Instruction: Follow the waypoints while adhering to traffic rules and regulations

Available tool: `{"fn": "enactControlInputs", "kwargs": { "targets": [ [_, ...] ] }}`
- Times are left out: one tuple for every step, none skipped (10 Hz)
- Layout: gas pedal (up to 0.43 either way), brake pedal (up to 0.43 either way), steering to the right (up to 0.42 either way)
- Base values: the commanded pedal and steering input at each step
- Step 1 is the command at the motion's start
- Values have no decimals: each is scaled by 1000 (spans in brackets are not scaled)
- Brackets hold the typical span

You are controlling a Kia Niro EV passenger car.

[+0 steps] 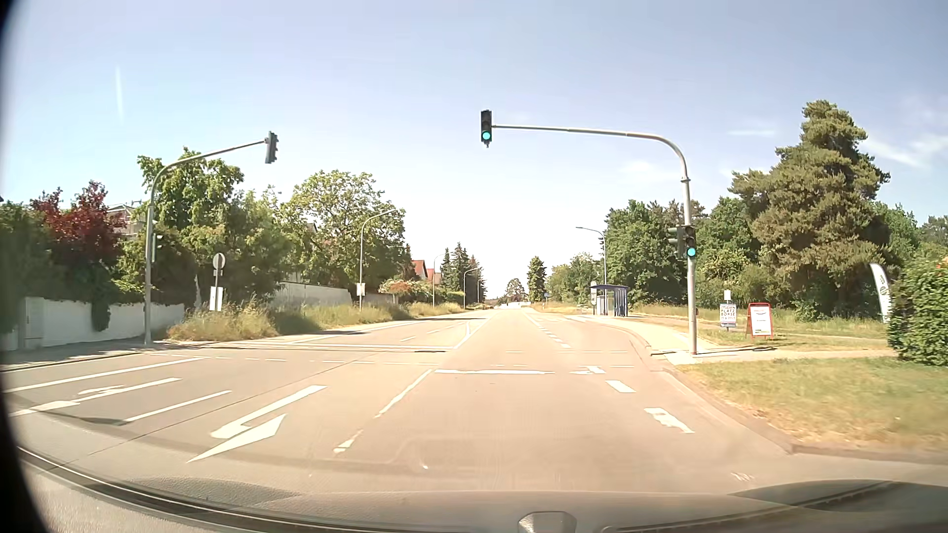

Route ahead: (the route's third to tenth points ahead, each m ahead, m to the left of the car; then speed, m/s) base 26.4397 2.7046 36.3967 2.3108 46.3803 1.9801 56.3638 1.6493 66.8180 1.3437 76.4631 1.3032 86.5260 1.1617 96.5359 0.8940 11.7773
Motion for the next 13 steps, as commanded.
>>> {"fn": "enactControlInputs", "kwargs": {
  "targets": [
    [79,30,3],
    [79,30,3],
    [79,30,3],
    [79,30,3],
    [79,30,3],
    [79,30,3],
    [79,30,3],
    [79,30,3],
    [79,30,3],
    [79,30,3],
    [79,30,3],
    [87,30,3],
    [87,30,3]
  ]
}}
